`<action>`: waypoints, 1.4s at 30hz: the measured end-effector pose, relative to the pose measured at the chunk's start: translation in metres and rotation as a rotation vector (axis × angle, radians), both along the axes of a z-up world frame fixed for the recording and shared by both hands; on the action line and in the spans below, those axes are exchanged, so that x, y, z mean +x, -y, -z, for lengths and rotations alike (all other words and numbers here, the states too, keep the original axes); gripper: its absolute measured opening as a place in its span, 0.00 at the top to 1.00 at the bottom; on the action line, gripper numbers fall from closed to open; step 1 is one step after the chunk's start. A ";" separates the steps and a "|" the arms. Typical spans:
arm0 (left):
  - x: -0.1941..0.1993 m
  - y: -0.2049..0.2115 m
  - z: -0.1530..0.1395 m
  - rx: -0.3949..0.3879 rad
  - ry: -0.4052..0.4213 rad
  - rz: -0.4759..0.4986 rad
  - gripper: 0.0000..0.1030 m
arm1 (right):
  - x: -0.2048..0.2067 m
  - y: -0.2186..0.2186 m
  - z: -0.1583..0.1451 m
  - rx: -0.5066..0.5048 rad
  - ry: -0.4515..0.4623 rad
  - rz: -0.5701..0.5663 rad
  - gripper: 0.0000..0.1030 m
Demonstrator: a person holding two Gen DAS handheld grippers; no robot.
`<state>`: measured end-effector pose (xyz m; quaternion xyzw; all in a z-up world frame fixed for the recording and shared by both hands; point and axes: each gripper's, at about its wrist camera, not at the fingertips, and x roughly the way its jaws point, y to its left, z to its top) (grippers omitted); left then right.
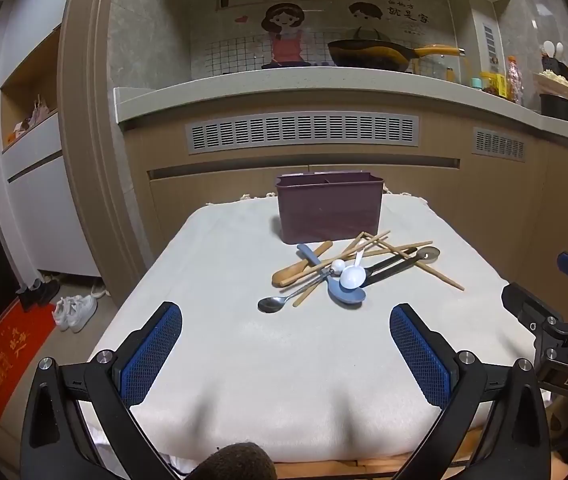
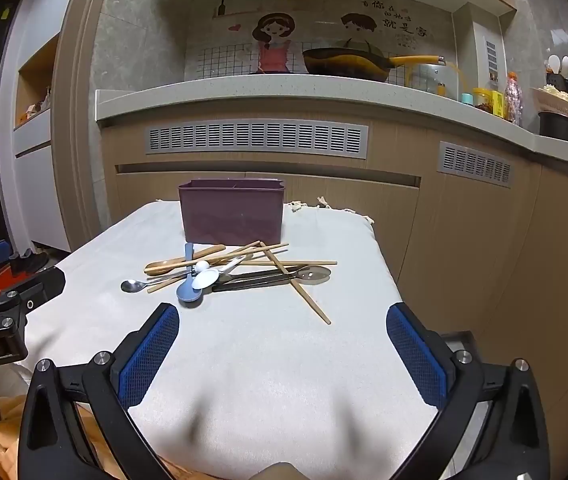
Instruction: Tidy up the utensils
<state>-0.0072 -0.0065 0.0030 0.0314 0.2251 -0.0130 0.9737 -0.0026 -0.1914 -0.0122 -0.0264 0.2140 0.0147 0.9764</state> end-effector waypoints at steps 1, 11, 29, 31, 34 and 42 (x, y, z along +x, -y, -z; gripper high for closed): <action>0.000 -0.002 0.001 -0.002 -0.001 0.002 0.00 | 0.000 0.000 0.000 -0.001 0.001 0.000 0.00; -0.002 -0.007 0.001 -0.009 0.002 0.011 0.00 | -0.003 -0.001 0.000 -0.004 0.011 -0.006 0.00; -0.009 -0.002 0.000 -0.006 -0.002 0.021 0.00 | -0.004 -0.002 0.000 0.001 0.006 -0.010 0.00; -0.010 -0.002 0.000 -0.006 -0.002 0.021 0.00 | -0.004 -0.002 0.000 0.001 0.005 -0.011 0.00; -0.006 -0.003 -0.001 -0.005 -0.003 0.019 0.00 | -0.004 -0.003 0.000 0.001 0.005 -0.010 0.00; -0.005 -0.004 0.000 -0.005 -0.007 0.021 0.00 | -0.004 -0.003 0.000 0.001 0.002 -0.013 0.00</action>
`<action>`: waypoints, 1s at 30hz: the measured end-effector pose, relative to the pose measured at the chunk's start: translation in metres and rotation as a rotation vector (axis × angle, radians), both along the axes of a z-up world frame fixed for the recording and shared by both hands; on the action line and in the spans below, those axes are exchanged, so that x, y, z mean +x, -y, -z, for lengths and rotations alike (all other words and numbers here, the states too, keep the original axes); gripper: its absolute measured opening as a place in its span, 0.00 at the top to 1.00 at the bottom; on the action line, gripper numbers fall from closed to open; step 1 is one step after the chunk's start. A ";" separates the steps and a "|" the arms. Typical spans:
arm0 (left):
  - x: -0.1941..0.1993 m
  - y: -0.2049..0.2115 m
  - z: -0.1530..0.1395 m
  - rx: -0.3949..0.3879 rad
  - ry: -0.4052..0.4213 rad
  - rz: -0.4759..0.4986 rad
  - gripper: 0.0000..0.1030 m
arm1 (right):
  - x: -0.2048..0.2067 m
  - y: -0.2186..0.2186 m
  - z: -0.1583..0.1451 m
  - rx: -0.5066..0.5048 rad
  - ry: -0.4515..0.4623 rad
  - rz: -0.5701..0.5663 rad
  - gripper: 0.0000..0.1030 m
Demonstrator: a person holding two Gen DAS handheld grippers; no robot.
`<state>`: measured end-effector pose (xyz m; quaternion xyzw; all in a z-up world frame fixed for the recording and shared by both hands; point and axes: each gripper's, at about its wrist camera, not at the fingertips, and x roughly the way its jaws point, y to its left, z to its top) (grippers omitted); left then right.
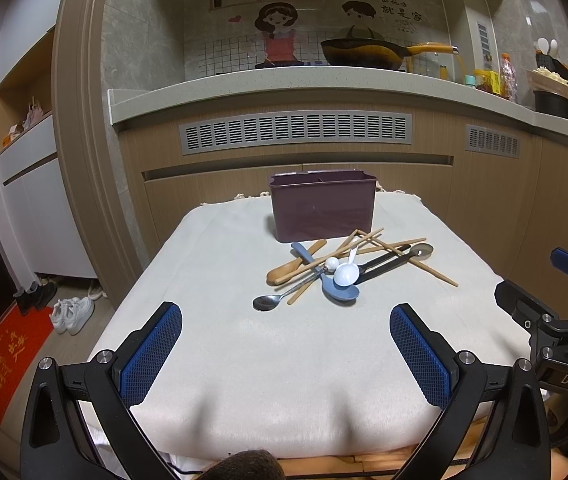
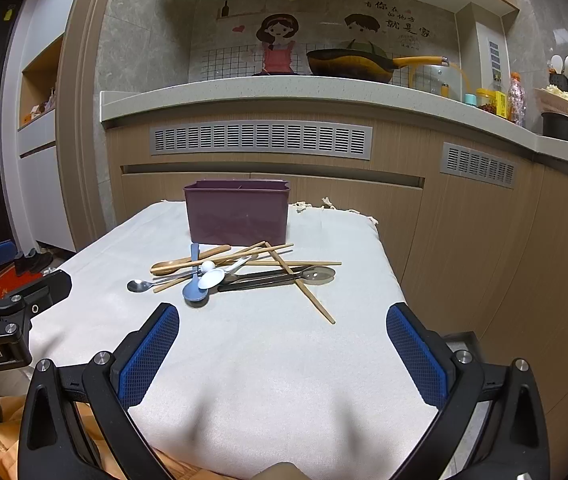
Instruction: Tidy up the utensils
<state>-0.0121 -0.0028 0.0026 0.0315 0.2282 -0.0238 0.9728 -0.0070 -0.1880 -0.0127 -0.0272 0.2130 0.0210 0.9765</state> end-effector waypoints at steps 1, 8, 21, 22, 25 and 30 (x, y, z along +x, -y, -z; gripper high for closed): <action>0.000 0.000 0.000 0.000 0.000 0.000 0.00 | 0.000 0.000 0.000 0.000 -0.001 -0.001 0.00; -0.003 0.001 0.001 -0.001 0.000 0.001 0.00 | -0.001 -0.002 0.001 0.001 -0.004 -0.001 0.00; 0.001 0.000 0.002 -0.001 -0.011 0.003 0.00 | 0.000 -0.003 0.002 0.001 -0.006 -0.003 0.00; 0.001 -0.001 0.003 -0.002 -0.013 0.002 0.00 | 0.000 -0.002 0.002 0.001 -0.006 -0.002 0.00; 0.001 0.000 0.004 -0.002 -0.015 0.003 0.00 | 0.000 -0.002 0.002 0.001 -0.006 -0.002 0.00; 0.003 -0.001 0.005 -0.001 -0.025 0.007 0.00 | -0.001 -0.003 0.004 0.002 -0.009 -0.004 0.00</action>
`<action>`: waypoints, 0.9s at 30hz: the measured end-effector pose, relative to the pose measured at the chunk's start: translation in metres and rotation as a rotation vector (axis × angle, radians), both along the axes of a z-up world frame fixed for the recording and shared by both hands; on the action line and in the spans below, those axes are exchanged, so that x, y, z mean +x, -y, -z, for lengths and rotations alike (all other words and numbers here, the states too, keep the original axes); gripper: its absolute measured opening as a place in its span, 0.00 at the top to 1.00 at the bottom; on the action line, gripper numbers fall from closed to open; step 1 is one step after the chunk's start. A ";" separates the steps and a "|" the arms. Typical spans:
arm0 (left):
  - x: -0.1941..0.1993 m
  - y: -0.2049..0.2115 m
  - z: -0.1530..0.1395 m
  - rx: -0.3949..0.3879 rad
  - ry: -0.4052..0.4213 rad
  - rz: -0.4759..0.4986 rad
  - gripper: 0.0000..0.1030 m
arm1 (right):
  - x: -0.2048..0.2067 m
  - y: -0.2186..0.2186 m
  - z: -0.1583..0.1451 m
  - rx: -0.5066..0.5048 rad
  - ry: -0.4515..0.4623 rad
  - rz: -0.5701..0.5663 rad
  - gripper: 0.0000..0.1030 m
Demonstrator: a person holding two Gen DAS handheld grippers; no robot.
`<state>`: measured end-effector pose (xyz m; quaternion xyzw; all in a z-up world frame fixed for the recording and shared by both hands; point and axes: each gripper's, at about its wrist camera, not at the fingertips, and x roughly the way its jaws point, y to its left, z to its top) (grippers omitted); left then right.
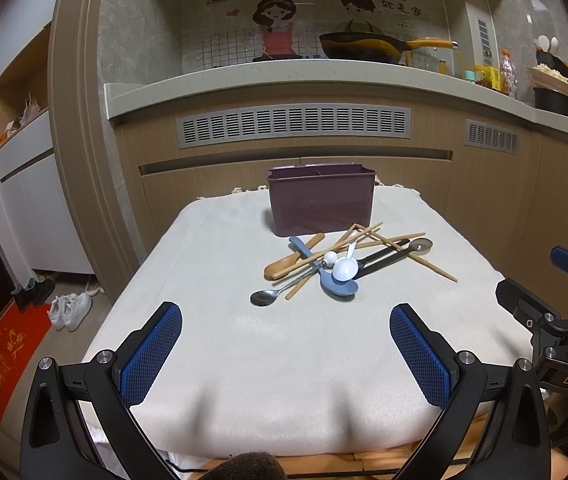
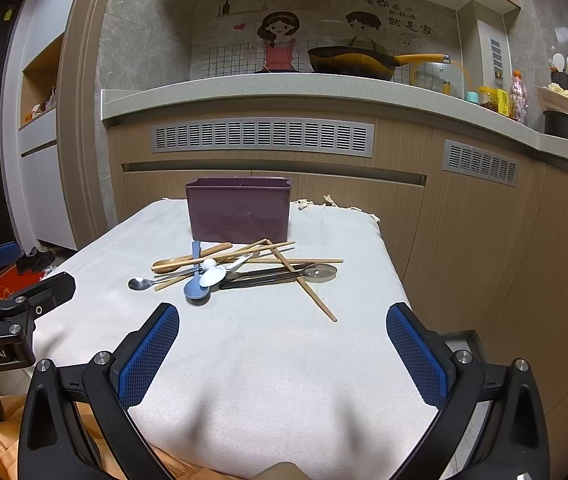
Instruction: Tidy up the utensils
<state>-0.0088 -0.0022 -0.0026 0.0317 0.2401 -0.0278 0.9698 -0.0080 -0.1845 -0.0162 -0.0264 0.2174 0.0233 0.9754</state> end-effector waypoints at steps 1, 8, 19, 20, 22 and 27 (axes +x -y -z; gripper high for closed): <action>0.000 0.000 0.001 0.000 -0.001 0.000 0.00 | 0.001 0.001 0.000 0.000 -0.001 0.000 0.00; 0.010 0.000 -0.002 0.002 -0.024 0.010 0.00 | 0.005 0.001 0.002 0.004 -0.019 -0.002 0.00; 0.065 0.004 -0.002 0.031 -0.073 0.041 0.00 | 0.044 0.008 0.001 -0.044 -0.076 -0.030 0.00; 0.072 0.005 -0.001 0.030 -0.084 0.053 0.00 | 0.051 0.007 0.001 -0.055 -0.084 -0.038 0.00; 0.091 0.005 0.001 0.015 -0.120 0.087 0.00 | 0.063 0.006 0.000 -0.078 -0.095 -0.063 0.00; 0.130 0.006 0.009 0.022 -0.155 0.118 0.00 | 0.099 0.001 0.005 -0.125 -0.146 -0.127 0.00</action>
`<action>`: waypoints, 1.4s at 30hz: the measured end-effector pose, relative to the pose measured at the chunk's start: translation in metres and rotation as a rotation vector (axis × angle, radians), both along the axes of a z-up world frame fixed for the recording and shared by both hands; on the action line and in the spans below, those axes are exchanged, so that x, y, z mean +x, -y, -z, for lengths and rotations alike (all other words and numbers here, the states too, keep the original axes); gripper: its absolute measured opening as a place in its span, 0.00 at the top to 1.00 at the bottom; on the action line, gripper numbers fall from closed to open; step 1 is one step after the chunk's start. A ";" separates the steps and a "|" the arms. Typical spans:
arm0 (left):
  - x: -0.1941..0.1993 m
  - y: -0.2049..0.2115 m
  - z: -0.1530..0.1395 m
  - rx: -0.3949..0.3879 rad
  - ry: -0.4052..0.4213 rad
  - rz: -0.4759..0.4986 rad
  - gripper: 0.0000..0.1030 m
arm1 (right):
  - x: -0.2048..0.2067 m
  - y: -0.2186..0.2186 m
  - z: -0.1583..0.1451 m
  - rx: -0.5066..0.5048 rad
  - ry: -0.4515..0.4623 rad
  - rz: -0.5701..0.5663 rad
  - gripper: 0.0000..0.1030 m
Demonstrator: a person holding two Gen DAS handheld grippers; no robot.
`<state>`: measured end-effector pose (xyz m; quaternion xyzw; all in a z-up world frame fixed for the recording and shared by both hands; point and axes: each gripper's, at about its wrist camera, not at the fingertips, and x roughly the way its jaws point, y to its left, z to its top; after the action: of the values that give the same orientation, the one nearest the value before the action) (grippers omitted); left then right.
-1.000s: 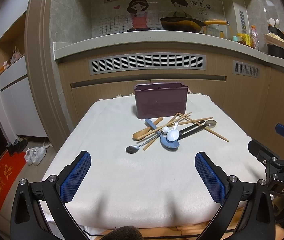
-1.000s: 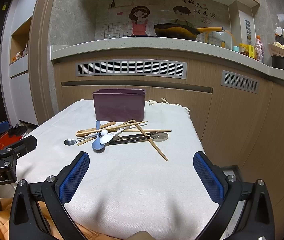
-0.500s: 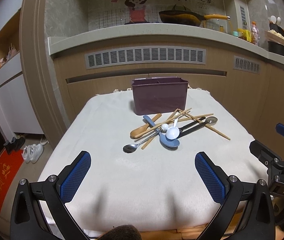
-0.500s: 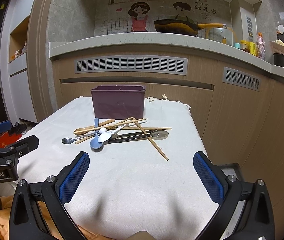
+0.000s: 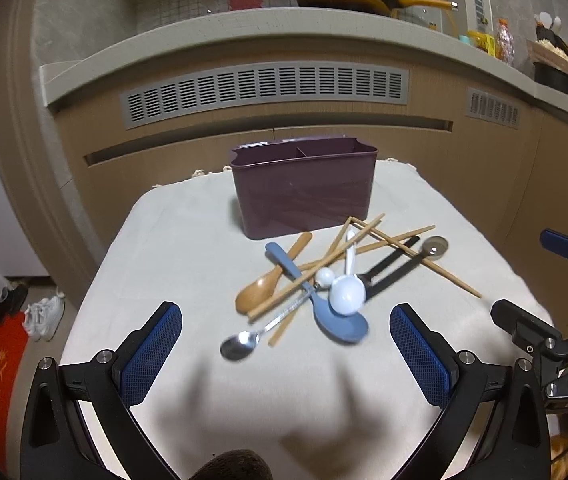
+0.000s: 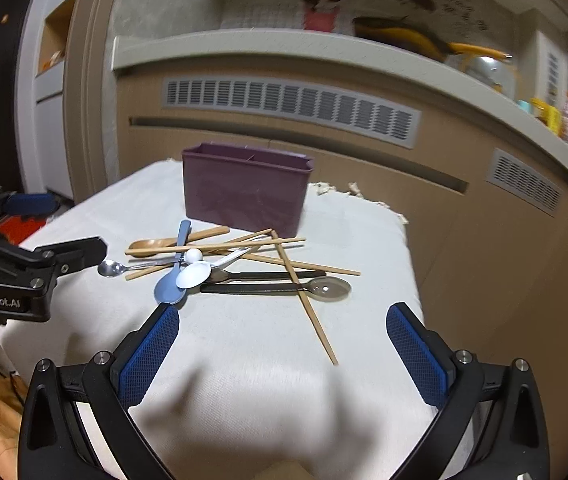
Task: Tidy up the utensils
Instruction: 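Grasp the white-ball-handled metal spoon with the left tool while the right tool approaches the blue spoon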
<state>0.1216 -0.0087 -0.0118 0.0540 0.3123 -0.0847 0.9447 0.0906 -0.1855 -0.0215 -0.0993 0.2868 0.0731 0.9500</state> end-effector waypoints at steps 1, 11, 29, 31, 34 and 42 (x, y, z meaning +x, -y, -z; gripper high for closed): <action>0.007 0.000 0.002 0.006 -0.004 0.003 0.00 | 0.009 -0.001 0.003 -0.005 -0.016 -0.010 0.00; 0.076 -0.045 0.026 -0.016 -0.119 -0.015 0.00 | 0.090 -0.009 0.028 -0.025 -0.127 -0.030 0.00; 0.083 0.022 0.043 0.001 -0.182 0.304 0.50 | 0.099 -0.003 0.049 -0.021 -0.169 -0.046 0.00; 0.087 0.027 0.042 -0.034 -0.199 0.361 0.51 | 0.095 -0.002 0.049 -0.022 -0.159 -0.044 0.00; 0.099 0.035 0.047 -0.014 -0.221 0.356 0.66 | 0.093 -0.001 0.051 -0.005 -0.162 -0.047 0.00; 0.128 0.035 0.063 -0.016 -0.319 0.295 0.76 | 0.089 0.005 0.048 0.035 -0.140 -0.050 0.00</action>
<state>0.2499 -0.0442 -0.0745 0.0774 0.4460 -0.2320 0.8610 0.1797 -0.1903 -0.0696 -0.0843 0.3486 0.1087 0.9271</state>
